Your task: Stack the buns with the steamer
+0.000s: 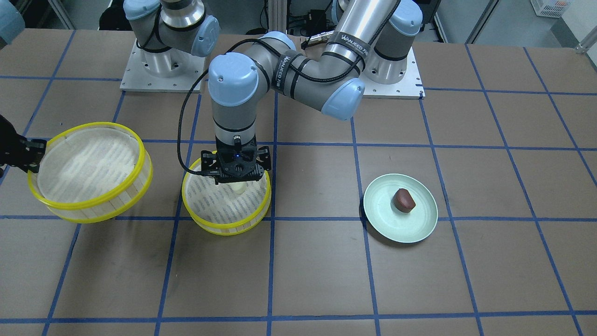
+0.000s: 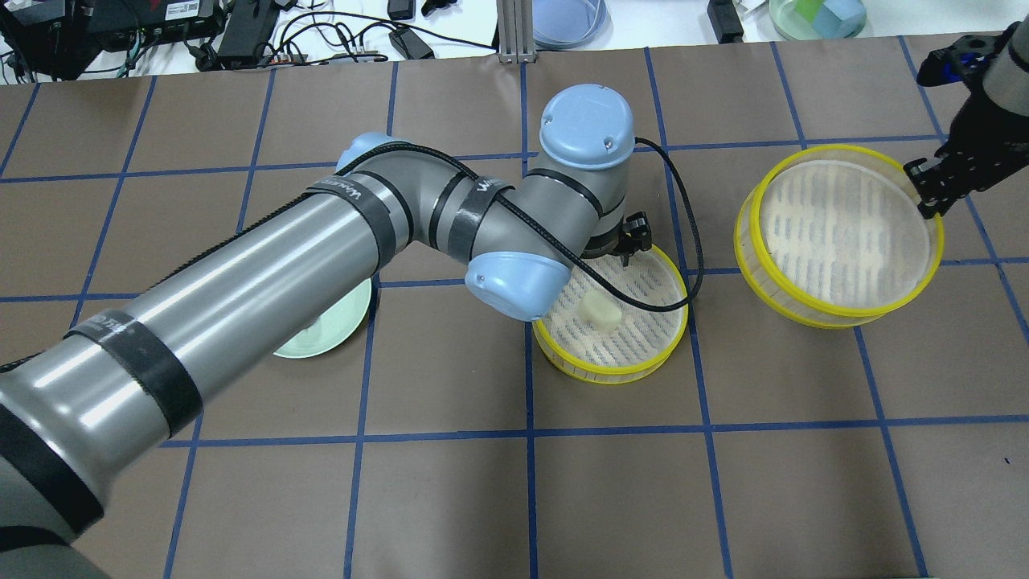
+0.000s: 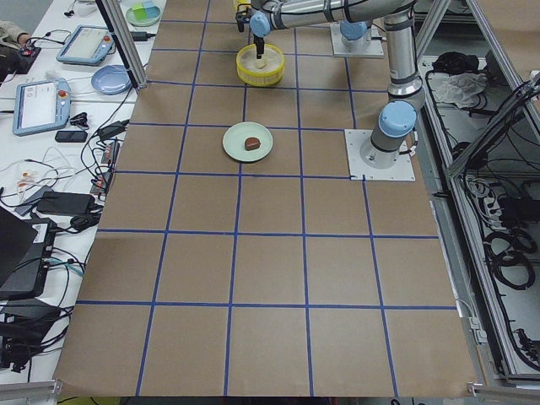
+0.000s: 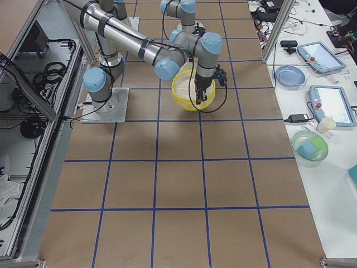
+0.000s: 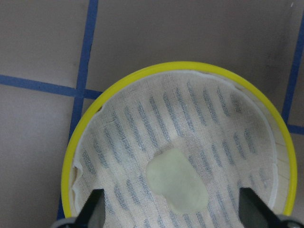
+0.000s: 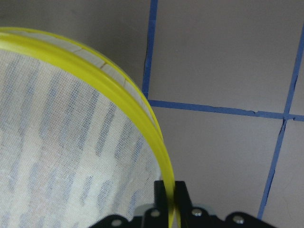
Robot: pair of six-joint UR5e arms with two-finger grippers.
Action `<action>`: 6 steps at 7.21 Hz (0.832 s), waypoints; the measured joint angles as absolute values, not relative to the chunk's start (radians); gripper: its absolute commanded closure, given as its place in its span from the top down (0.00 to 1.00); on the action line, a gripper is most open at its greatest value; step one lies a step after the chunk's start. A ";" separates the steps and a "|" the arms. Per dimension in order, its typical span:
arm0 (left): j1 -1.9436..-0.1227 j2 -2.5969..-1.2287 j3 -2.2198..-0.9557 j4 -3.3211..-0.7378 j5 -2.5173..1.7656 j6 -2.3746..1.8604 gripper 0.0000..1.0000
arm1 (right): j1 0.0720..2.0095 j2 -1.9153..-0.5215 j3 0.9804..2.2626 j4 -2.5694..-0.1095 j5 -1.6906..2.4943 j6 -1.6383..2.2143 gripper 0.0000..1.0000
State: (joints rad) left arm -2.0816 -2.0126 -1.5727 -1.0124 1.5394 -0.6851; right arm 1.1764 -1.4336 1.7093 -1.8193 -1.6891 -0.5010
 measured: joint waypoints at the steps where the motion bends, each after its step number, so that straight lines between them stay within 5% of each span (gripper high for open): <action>1: -2.029 -1.979 -1.576 -1.042 1.539 -0.620 1.00 | 1.206 -1.432 1.710 -1.798 -1.684 -0.445 0.01; 6: -1.617 -1.802 -1.624 -1.306 1.547 -0.145 0.98 | 1.490 -1.423 1.719 -1.719 -1.682 -0.055 0.01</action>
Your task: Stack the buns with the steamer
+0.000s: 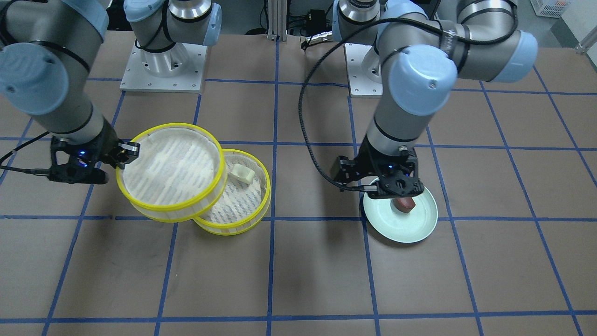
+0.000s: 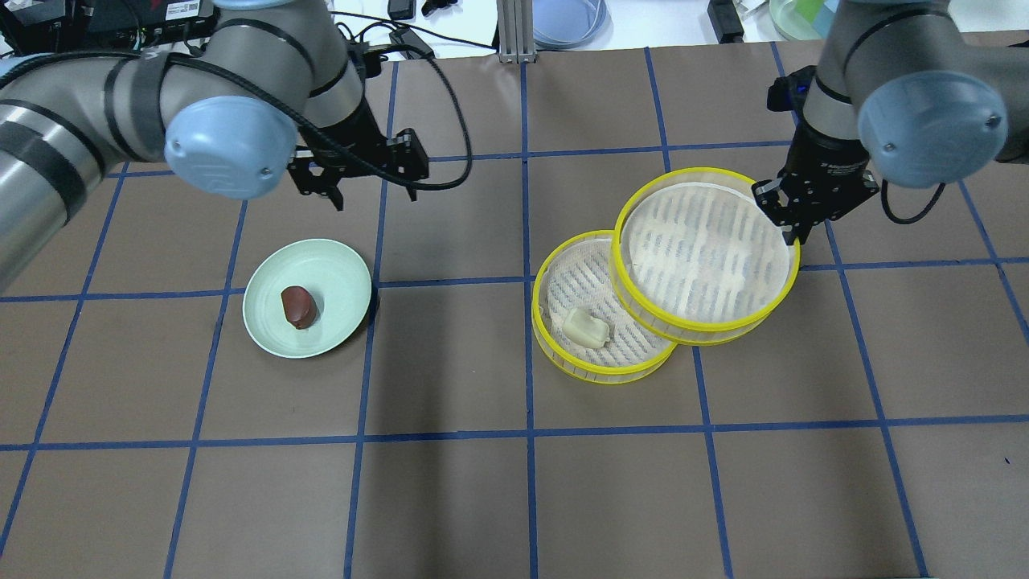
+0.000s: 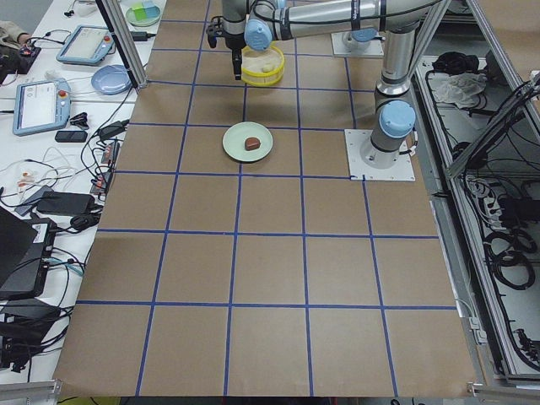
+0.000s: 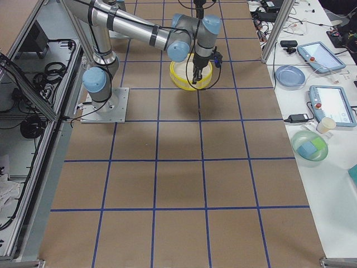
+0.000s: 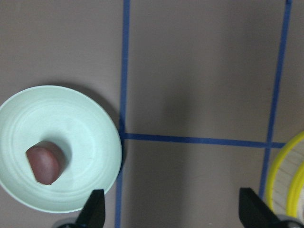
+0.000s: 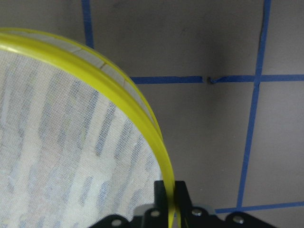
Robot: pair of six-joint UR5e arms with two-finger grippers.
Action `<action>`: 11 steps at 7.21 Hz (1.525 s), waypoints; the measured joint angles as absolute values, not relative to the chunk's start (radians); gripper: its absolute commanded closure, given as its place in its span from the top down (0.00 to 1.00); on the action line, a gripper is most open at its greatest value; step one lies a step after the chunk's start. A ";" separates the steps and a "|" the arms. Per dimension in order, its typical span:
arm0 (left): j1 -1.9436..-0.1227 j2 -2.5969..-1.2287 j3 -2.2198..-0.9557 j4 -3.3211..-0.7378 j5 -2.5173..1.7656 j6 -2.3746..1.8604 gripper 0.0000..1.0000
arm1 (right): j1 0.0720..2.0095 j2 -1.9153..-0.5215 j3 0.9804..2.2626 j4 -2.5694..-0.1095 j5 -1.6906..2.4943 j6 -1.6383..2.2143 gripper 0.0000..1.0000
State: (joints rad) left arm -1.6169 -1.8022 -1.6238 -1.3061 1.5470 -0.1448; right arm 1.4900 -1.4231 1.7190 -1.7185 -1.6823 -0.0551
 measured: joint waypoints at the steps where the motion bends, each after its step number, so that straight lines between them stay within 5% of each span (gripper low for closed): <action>1: -1.545 -1.807 -1.673 -1.297 1.547 -0.095 0.98 | 1.548 -1.417 1.719 -1.720 -1.681 0.031 0.01; 10: -1.397 -1.967 -1.842 -1.164 1.551 -0.041 0.96 | 1.636 -1.318 1.725 -1.782 -1.656 0.120 0.01; 11: -1.389 -1.974 -1.845 -1.163 1.552 -0.044 0.37 | 1.637 -1.317 1.728 -1.782 -1.659 0.118 0.01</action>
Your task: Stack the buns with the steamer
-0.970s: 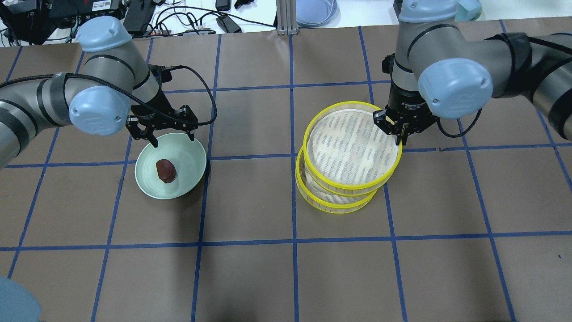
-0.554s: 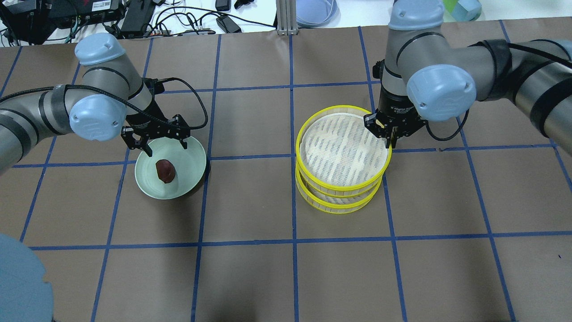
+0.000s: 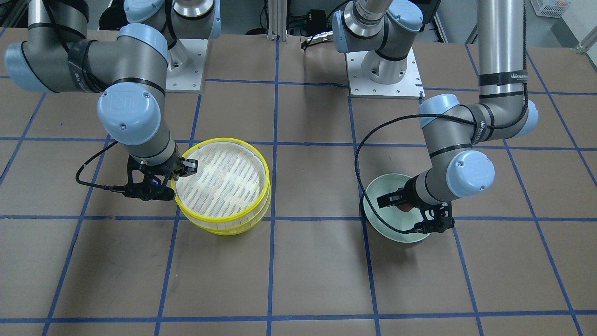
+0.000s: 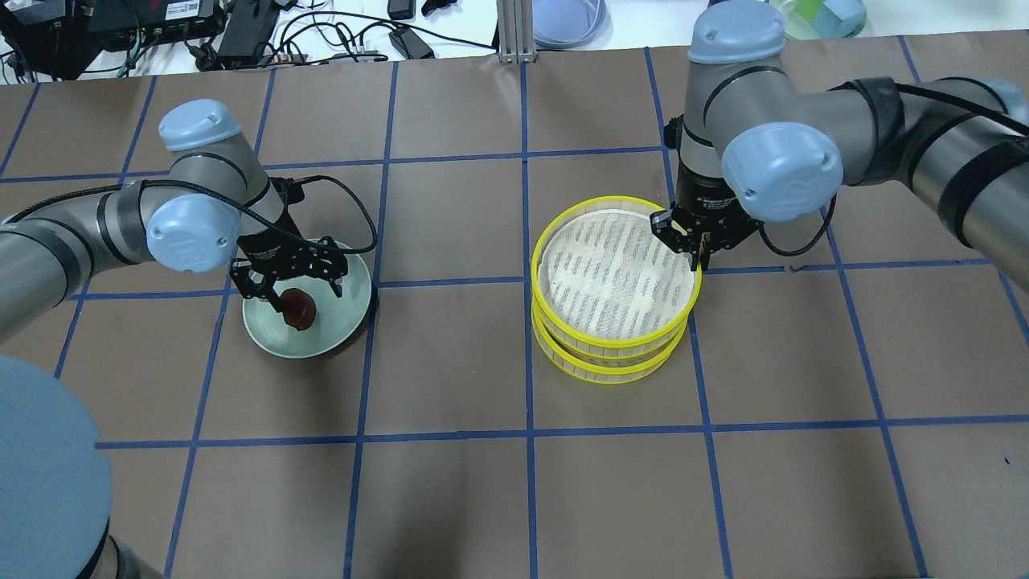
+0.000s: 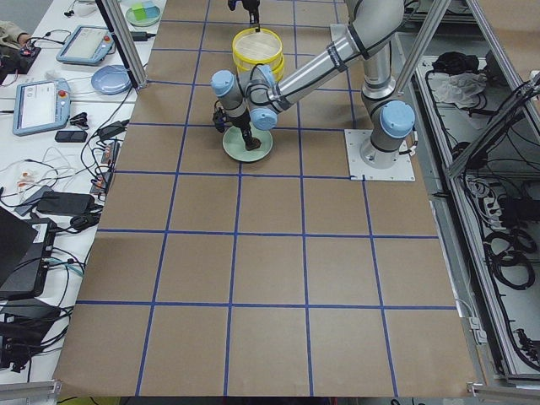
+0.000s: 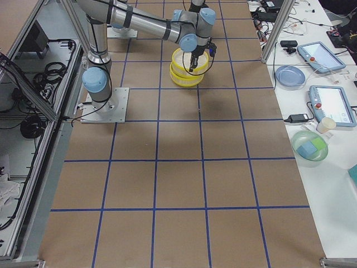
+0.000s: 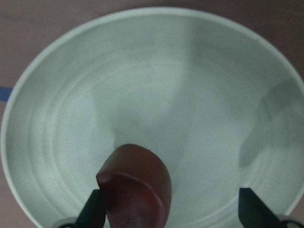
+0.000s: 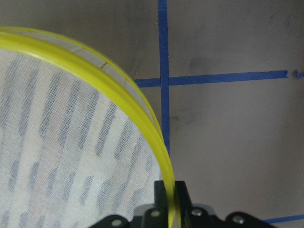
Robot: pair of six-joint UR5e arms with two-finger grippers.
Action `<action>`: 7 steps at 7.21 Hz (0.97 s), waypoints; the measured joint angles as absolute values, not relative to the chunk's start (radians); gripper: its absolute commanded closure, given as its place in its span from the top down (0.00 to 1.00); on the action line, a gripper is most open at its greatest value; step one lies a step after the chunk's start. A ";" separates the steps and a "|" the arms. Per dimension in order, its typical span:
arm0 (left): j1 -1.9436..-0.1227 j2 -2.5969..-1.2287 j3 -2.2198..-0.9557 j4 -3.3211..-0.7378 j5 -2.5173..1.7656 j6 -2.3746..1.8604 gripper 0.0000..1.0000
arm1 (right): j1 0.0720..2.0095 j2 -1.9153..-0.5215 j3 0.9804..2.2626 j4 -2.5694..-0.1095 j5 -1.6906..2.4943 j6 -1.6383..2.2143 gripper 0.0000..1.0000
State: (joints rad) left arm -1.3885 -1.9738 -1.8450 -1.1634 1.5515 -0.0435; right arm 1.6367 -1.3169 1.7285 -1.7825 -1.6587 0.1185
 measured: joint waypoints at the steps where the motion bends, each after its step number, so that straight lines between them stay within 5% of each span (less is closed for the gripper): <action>1: -1.378 -1.978 -1.845 -1.163 1.551 -0.043 0.03 | 1.637 -1.317 1.735 -1.782 -1.660 0.117 0.01; 6: -1.367 -1.973 -1.836 -1.131 1.551 -0.027 0.00 | 1.650 -1.318 1.757 -1.784 -1.659 0.121 0.02; 7: -1.368 -1.959 -1.824 -1.128 1.551 -0.024 0.00 | 1.655 -1.317 1.757 -1.784 -1.660 0.121 0.14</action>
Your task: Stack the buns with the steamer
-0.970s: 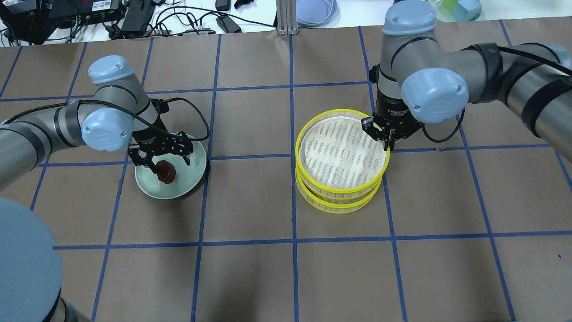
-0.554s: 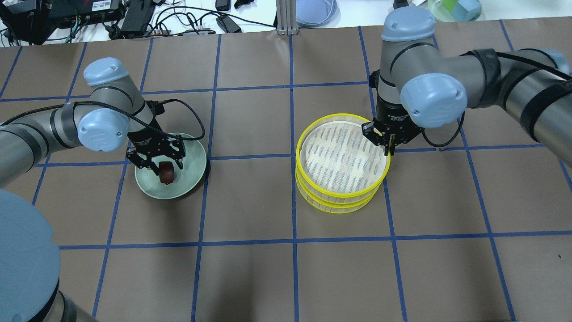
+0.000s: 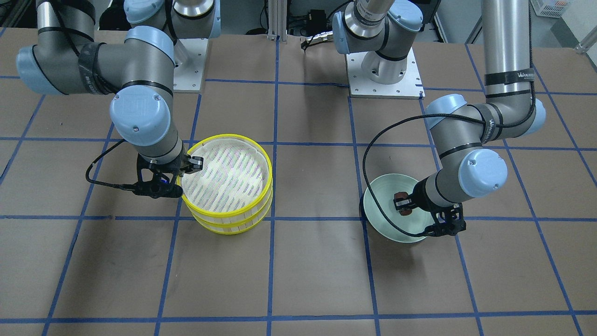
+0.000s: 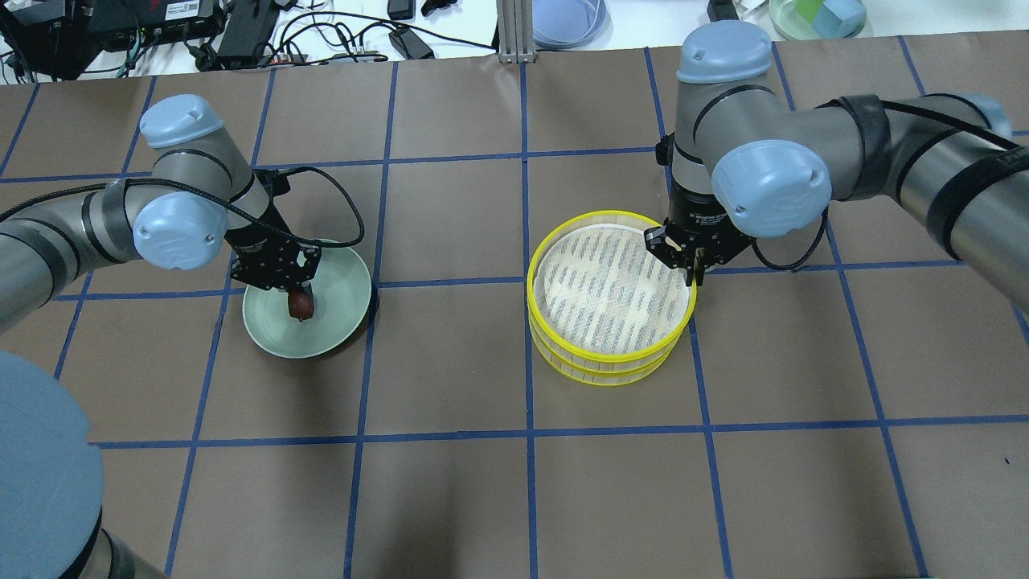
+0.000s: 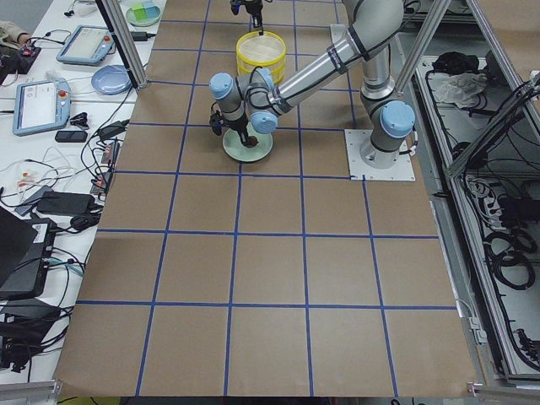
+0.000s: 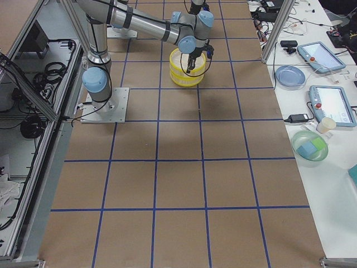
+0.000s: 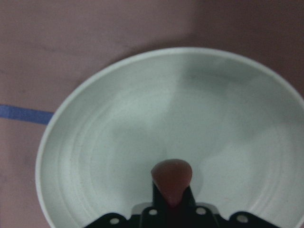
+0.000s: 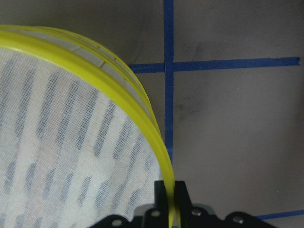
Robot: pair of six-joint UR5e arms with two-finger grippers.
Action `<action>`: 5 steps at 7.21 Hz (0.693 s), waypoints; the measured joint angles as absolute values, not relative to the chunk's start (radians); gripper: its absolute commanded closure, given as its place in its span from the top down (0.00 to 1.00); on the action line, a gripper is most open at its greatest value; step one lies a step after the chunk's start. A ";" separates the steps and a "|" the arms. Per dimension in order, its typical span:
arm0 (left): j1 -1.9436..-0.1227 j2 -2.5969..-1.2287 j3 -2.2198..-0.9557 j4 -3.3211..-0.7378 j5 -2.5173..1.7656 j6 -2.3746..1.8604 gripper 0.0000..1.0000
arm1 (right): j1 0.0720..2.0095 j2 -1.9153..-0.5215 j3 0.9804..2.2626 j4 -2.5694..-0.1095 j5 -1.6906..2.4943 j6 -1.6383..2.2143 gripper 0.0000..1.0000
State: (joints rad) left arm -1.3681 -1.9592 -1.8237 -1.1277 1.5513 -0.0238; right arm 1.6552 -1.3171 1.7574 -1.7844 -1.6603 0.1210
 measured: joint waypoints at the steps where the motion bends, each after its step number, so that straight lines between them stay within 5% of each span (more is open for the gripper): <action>1: -1.373 -1.939 -1.800 -1.132 1.552 -0.022 0.00 | 1.657 -1.316 1.758 -1.785 -1.662 0.121 0.54; 2: -1.381 -1.911 -1.778 -1.156 1.552 -0.027 0.00 | 1.658 -1.316 1.759 -1.786 -1.667 0.120 0.81; 3: -1.389 -1.874 -1.760 -1.204 1.547 -0.040 0.00 | 1.658 -1.317 1.759 -1.799 -1.673 0.121 0.97; 5: -1.427 -1.790 -1.706 -1.321 1.544 -0.080 0.00 | 1.658 -1.337 1.745 -1.845 -1.676 0.125 0.99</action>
State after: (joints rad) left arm -1.4271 -1.7899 -1.7065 -1.3208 1.5443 -0.0805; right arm 1.6582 -1.3367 1.7453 -1.8449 -1.6757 0.1247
